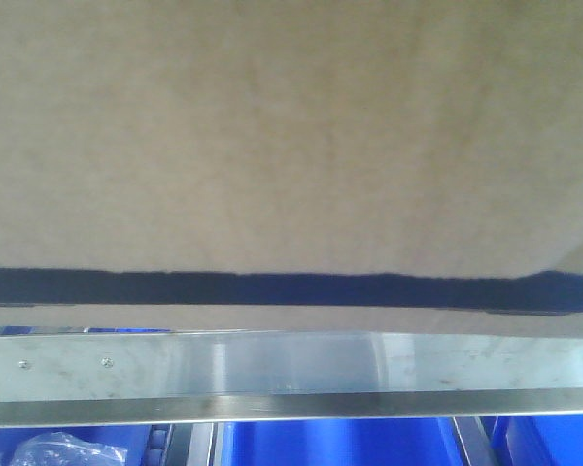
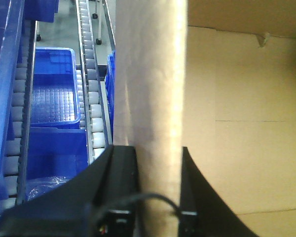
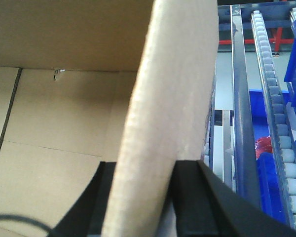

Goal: Grab box from left shelf to table start
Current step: 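Lift the box with both grippers and pull it off the shelf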

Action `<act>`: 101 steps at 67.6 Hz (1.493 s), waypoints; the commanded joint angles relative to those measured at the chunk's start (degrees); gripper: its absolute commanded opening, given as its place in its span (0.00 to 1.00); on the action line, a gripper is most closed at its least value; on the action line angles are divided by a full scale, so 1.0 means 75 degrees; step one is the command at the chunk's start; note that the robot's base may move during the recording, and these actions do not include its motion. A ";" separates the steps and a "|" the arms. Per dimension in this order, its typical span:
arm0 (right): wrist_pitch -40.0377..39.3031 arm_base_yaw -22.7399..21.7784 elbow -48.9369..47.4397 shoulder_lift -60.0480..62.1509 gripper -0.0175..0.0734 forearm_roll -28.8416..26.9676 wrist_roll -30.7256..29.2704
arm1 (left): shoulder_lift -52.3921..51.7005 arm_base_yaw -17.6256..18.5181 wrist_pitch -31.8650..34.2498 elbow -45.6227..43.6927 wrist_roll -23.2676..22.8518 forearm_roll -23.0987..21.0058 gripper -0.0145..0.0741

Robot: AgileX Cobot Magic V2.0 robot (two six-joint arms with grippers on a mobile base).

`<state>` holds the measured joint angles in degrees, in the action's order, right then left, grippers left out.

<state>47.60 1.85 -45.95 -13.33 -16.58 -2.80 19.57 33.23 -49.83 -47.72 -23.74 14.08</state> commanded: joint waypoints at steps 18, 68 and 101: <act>-0.1071 -0.0021 -0.0224 -0.0124 0.26 0.0385 -0.0043 | -0.0046 0.0069 0.1540 -0.0361 -0.0168 -0.0034 0.06; -0.1071 -0.0021 -0.0224 -0.0124 0.26 0.0385 -0.0043 | -0.0046 0.0069 0.1540 -0.0361 -0.0168 -0.0034 0.06; -0.1071 -0.0021 -0.0224 -0.0124 0.26 0.0385 -0.0043 | -0.0046 0.0069 0.1540 -0.0361 -0.0168 -0.0034 0.06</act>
<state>47.72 1.85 -45.95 -13.33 -16.47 -2.80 19.57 33.23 -49.83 -47.72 -23.74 13.99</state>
